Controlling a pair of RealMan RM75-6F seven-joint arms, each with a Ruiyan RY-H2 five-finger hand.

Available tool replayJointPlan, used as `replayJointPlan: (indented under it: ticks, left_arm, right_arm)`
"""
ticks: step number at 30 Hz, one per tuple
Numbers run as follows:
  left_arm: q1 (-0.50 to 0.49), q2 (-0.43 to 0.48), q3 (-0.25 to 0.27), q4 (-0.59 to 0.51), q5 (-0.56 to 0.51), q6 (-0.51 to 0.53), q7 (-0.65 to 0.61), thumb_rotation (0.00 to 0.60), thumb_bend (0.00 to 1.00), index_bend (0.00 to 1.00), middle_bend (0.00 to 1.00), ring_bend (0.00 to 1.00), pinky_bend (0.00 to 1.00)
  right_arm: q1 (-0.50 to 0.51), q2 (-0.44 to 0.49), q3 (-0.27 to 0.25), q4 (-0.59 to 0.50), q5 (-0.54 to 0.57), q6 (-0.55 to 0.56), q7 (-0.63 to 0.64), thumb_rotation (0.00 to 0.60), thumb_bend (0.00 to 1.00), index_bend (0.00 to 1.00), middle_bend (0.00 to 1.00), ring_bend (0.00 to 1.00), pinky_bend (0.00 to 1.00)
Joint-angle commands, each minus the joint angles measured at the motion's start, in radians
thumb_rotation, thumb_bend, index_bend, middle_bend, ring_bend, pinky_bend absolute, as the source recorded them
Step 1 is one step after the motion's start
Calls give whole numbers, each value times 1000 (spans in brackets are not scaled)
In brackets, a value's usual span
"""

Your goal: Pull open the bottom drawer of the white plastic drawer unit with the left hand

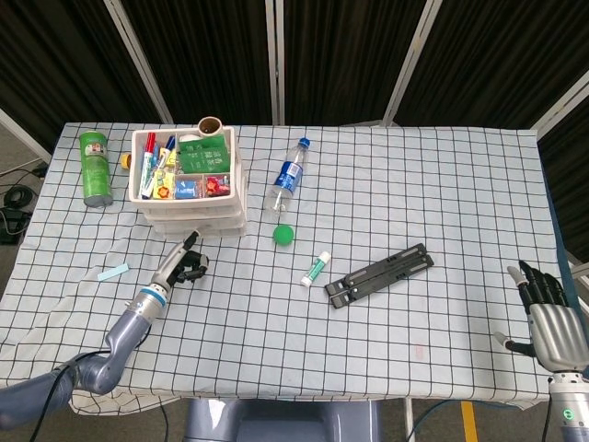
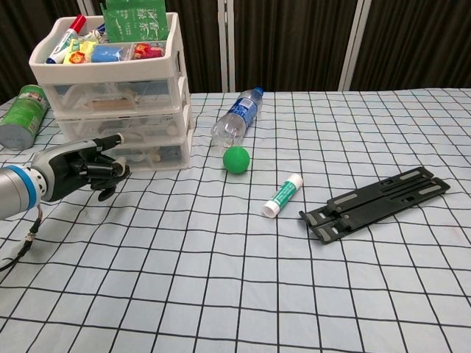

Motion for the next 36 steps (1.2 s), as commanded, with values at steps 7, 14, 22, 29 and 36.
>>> replayJointPlan:
  ticks: [7, 14, 22, 29, 36]
  left_arm:
    - [-18, 10, -5, -10, 6, -38, -34, 600, 780, 35, 821, 879, 750]
    - [-19, 16, 4, -12, 31, -32, -46, 600, 780, 139, 821, 879, 750]
    - [-3, 26, 39, -24, 78, 2, -70, 600, 780, 165, 821, 879, 750]
    - [17, 30, 82, -29, 116, 32, -81, 600, 780, 168, 821, 879, 750]
    - [54, 38, 125, -34, 151, 99, -72, 600, 780, 172, 821, 879, 750]
  right_arm:
    - [2, -1, -2, 1, -1, -6, -3, 600, 19, 0, 0, 0, 0]
    - [2, -1, -3, -1, -2, -5, -4, 600, 18, 0, 0, 0, 0]
    - [2, -1, -3, -3, -3, -4, -8, 600, 19, 0, 0, 0, 0]
    - [1, 1, -4, -6, -4, -1, -8, 600, 18, 0, 0, 0, 0]
    - [-1, 3, -6, -11, -9, 2, -11, 600, 19, 0, 0, 0, 0]
